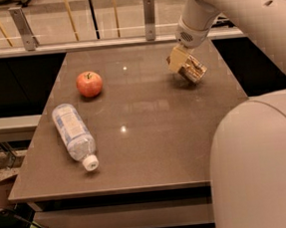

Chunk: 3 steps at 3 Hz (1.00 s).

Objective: Knock orange can over

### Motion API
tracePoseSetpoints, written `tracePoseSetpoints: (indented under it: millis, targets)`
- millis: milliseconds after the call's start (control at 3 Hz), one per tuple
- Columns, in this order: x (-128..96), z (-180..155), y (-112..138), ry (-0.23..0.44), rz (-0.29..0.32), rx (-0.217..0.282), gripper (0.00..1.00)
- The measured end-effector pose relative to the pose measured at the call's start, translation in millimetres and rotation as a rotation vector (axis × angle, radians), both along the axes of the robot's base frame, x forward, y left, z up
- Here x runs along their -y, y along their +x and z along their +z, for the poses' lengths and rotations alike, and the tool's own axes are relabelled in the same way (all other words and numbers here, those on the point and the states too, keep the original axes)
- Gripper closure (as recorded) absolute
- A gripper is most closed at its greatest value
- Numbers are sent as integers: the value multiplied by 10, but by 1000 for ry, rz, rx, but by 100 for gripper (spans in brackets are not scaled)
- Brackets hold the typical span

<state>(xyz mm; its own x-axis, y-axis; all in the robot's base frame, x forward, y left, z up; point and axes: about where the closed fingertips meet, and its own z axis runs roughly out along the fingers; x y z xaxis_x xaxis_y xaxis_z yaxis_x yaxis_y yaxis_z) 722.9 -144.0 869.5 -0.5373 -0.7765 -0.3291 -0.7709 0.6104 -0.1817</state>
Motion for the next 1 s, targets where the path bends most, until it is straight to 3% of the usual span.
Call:
tracePoseSetpoints:
  millis: [333, 667, 1000]
  targets:
    - [2, -153, 22, -117, 8, -44, 100]
    - [-58, -304, 80, -188, 33, -73, 100]
    - [-149, -429, 143, -199, 61, -85, 100]
